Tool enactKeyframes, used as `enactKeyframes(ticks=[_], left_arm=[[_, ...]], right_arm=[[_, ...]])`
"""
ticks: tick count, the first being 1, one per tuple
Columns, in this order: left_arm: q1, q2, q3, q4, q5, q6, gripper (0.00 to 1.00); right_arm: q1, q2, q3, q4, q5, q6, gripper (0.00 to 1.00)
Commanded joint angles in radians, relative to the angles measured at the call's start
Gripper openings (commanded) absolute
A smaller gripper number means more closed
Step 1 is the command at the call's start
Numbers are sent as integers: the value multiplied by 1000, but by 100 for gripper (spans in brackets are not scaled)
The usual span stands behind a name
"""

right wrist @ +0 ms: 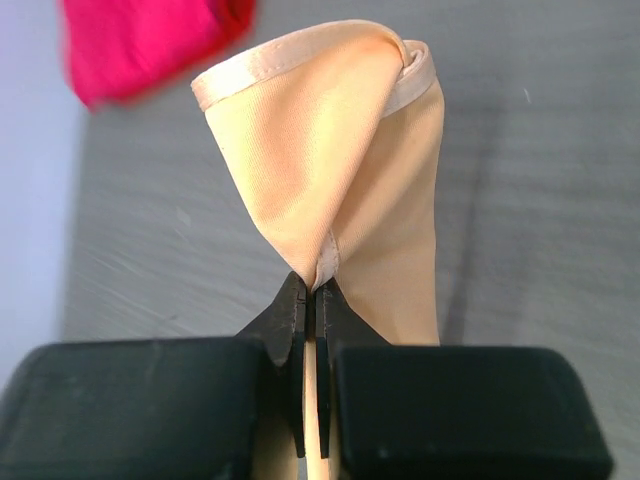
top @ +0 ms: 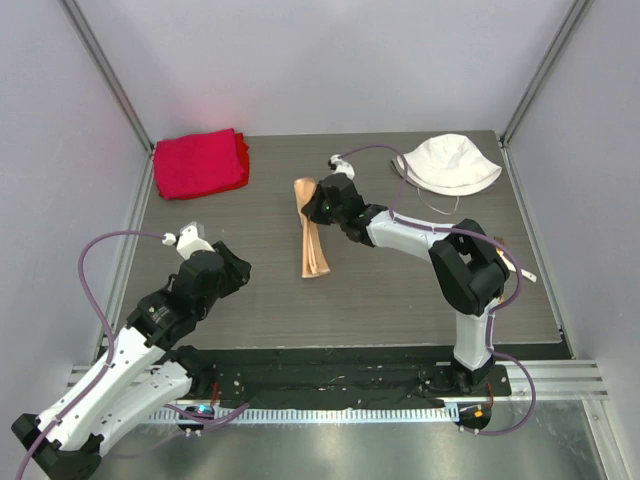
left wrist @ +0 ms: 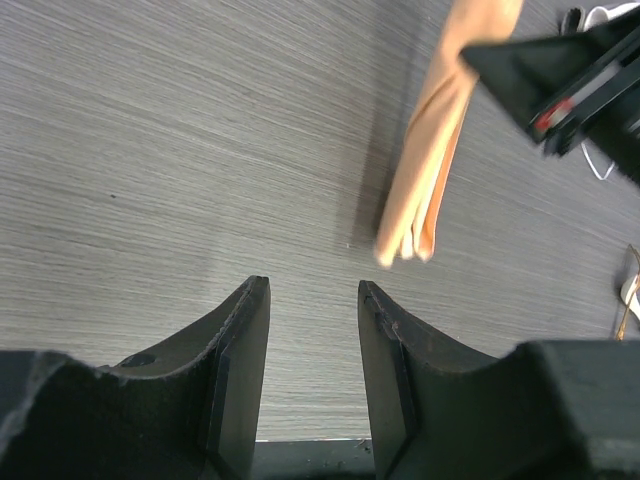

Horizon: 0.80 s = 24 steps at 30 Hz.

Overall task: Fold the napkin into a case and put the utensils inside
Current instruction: Turn over the smaller rectangle-folded napkin at the center of the board.

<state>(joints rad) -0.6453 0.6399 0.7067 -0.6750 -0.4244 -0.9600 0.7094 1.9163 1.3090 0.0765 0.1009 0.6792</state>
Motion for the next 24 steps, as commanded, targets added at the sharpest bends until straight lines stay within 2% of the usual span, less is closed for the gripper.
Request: enactKeyframes(ticks=[1,6,9,16,24], left_arm=[[4,7,33,5,-30,23,44],[4,26,36,18,-31,30,44],[4,41,36,25,-36,38,45],[6,92,40,55,-27,53,45],[6,107,30,80,-13,55,45]], right_arm=[[-51,59,68,373,-44,220,1],[-131,209,151,644,-61,463,1],[-156,306,217,741,-17,536,1],[-194,470,328,852,62,692,1],[-246,469,176,974,53,735,1]])
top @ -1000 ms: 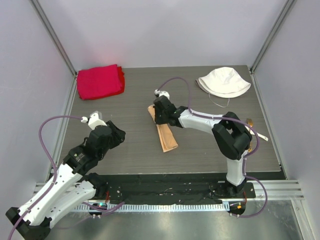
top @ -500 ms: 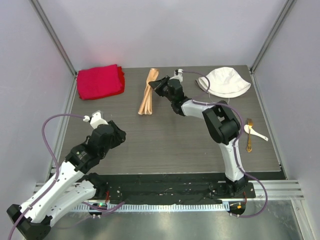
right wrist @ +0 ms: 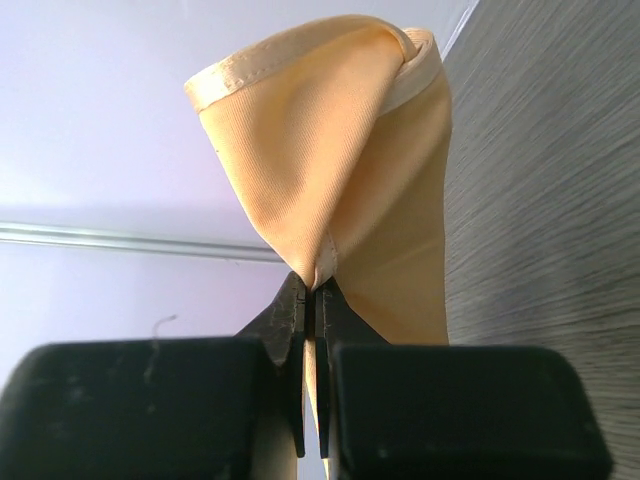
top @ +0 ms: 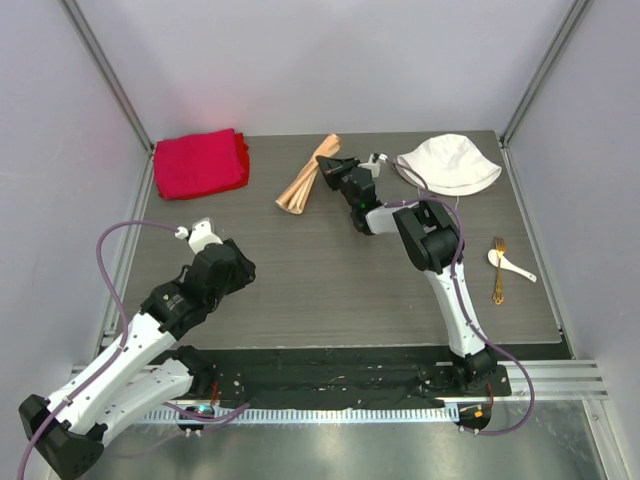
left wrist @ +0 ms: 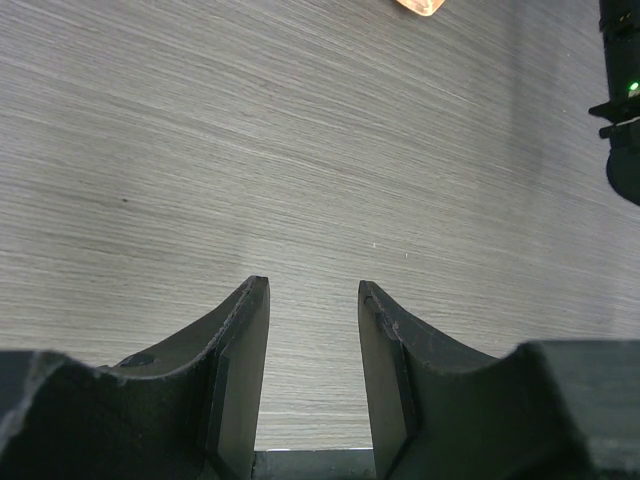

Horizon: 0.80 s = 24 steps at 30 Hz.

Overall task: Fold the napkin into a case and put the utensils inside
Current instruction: Turn over the smaller rectangle-folded napkin at the center of the board.

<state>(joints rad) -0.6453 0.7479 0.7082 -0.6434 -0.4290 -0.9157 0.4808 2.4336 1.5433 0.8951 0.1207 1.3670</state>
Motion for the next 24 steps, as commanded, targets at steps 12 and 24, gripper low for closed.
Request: enactKeyframes(ticks=[12,24], left_arm=[[6,-7,30,51,4,3,44],[7,79,36,218,104,49,46]], right_arm=[[-48,-67,-248,219,33,63,8],[-100,-306,-520,95,-228,-18,59]])
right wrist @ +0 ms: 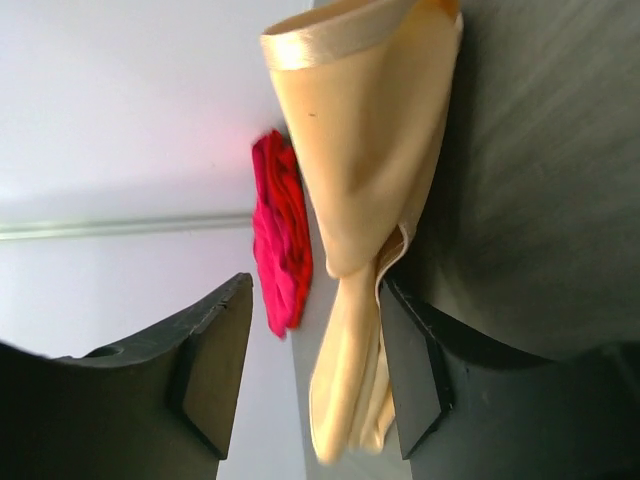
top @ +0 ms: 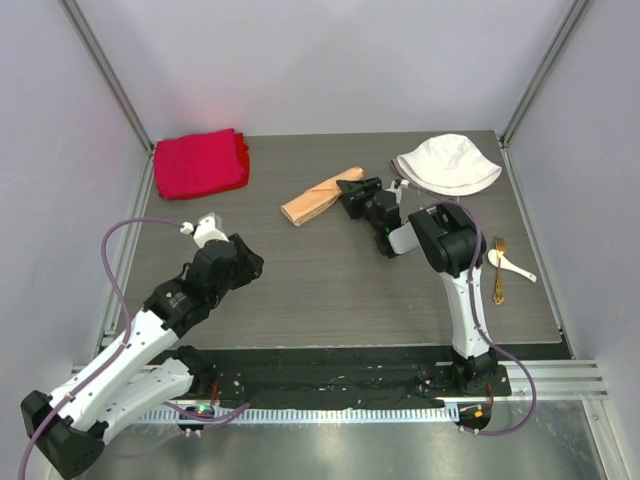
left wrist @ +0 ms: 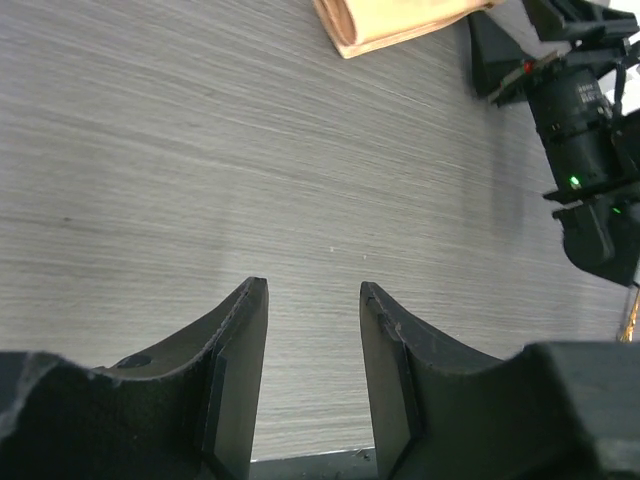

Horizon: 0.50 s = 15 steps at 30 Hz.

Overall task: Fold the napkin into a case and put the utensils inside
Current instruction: Turn over the smaller rectangle-folded napkin at the center of the board.

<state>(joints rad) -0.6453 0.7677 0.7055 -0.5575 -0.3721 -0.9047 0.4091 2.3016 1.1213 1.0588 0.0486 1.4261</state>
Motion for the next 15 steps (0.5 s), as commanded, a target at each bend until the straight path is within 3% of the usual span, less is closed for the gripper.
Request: enactKeyframes(ticks=[1,3,5,9,13,15], left_arm=[[7,82,55,146,56,47,46],[10,178,83,183,79,59,46],[19,290,130,247,125,61,45],[38,479,225,335,199,69,43],[97,651,304,415,219,24,40],[125,747,353,478,292,18,37]], right_arm=[[-35,-221,-124,-170,-173,-139,59],[-50,-330,-150,-293,-229,-223,59],[-50,-375,-96,-553,-251,-372,61],[-50,-435,-37,-892,-259,-623,61],[-61,-380,101,-977,-274,-860,54],[-61,-361,214,-1031,-250,-966,50]])
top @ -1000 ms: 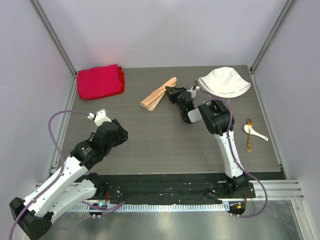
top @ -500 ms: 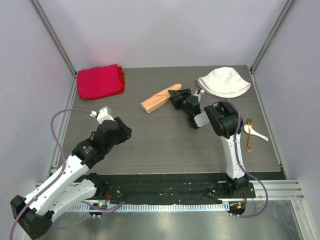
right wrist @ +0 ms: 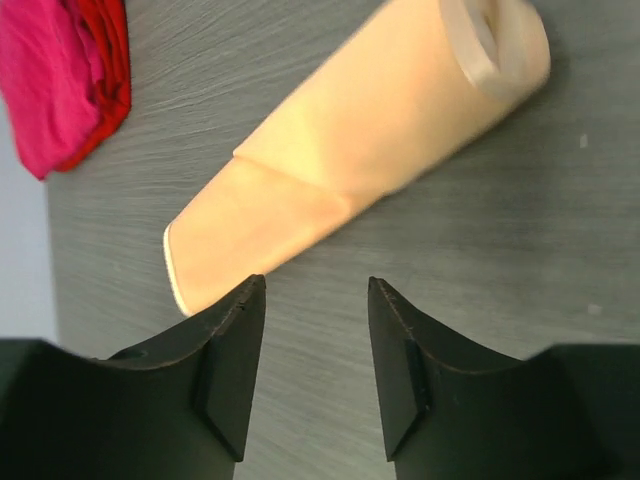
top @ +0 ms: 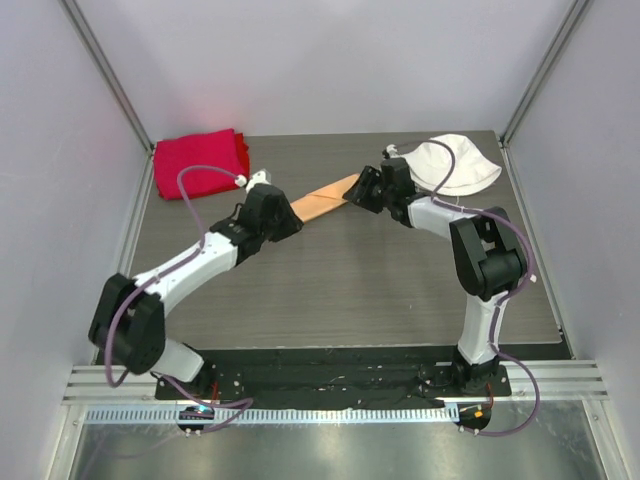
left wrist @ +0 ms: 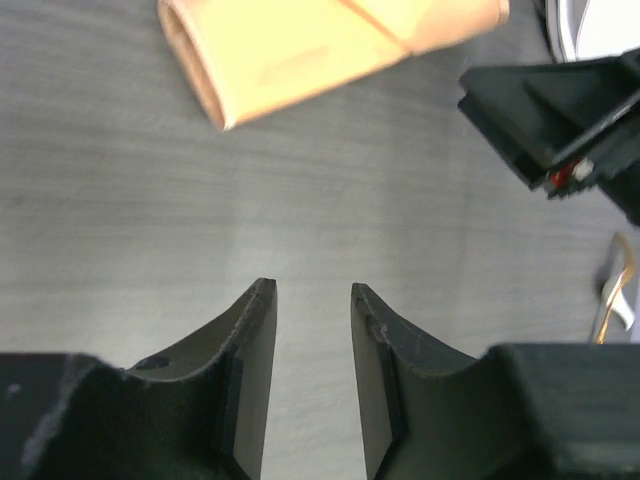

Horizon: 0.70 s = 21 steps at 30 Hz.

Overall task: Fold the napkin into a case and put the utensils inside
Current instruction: Turn over the smaller rectangle-folded napkin at the center of the board, then smooth out the smaller rectangle-folded napkin at the center of the board.

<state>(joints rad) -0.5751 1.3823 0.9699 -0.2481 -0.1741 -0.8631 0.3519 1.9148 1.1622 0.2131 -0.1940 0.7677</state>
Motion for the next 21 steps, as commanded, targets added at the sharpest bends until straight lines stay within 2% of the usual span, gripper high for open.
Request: enactKeyframes(ticks=[1,6,8,9,13,14,17,21], left_arm=[[58,159,105,176,100,-25,36],[84,319,223,214,133,-10,29],[103,389,243,227,140,-25,24],[124,408,251,243,166,-45,23],[165,530,291,306,271,-54,20],[176,553,303,316,291,-53,19],[193,619,345,290,318,-33,17],[204,662,346,271,326,-13,17]], right_arm=[[-8,35,201,-192,-7,-330,50],[-30,111,381,-207,-50,-379,47],[-47,194,485,-207,-143,-369,44],[-50,222,514,-233,-157,-363,38],[-60,328,635,-258,-234,-360,27],[-65,360,639,-233,-280,-351,22],[-83,391,622,-180,-311,-317,14],[-106,371,506,-84,-332,-291,11]])
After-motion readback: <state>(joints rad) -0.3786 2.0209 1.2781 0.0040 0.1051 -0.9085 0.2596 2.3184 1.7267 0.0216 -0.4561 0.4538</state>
